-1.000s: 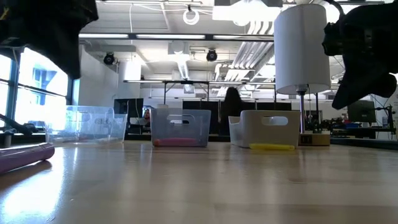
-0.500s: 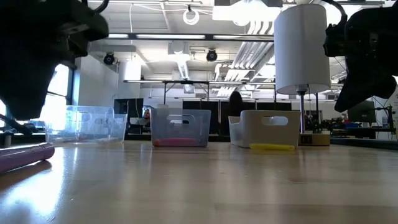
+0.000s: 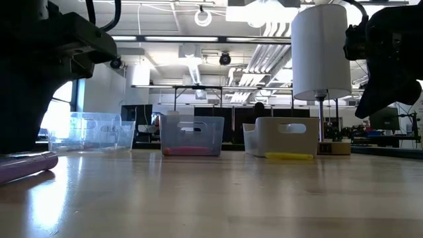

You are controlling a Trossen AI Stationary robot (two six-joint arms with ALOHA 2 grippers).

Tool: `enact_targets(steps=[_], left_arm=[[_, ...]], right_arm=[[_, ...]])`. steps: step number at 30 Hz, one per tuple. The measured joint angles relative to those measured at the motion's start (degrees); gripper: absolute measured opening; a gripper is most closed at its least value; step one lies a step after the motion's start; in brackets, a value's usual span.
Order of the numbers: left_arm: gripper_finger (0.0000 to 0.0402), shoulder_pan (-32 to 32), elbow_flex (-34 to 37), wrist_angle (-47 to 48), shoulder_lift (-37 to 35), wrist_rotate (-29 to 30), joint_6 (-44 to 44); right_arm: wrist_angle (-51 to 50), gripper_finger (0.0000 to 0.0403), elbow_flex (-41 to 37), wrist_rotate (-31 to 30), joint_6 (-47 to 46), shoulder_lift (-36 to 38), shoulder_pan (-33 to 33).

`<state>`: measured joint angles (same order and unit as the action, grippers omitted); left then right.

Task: Pick & Place Markers
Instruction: Put the purple highlighter pen into the gray bin

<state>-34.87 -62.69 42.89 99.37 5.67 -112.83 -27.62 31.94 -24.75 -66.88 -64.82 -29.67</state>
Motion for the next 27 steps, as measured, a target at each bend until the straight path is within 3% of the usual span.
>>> enact_targets(steps=[8,13,27], left_arm=[[0.0081,0.4,0.0,-0.4,0.0,2.1,-1.9],[0.0081,0.4,0.0,-0.4,0.0,-0.3,-2.1],[0.0081,0.4,0.0,0.6,0.0,-0.1,-0.6]], right_arm=[[0.0,0.0,0.0,0.2,0.1,0.0,0.0],[-0.1,0.0,0.0,0.1,0.4,0.0,0.0],[-0.4,0.0,0.0,1.0,1.0,0.0,0.0]])
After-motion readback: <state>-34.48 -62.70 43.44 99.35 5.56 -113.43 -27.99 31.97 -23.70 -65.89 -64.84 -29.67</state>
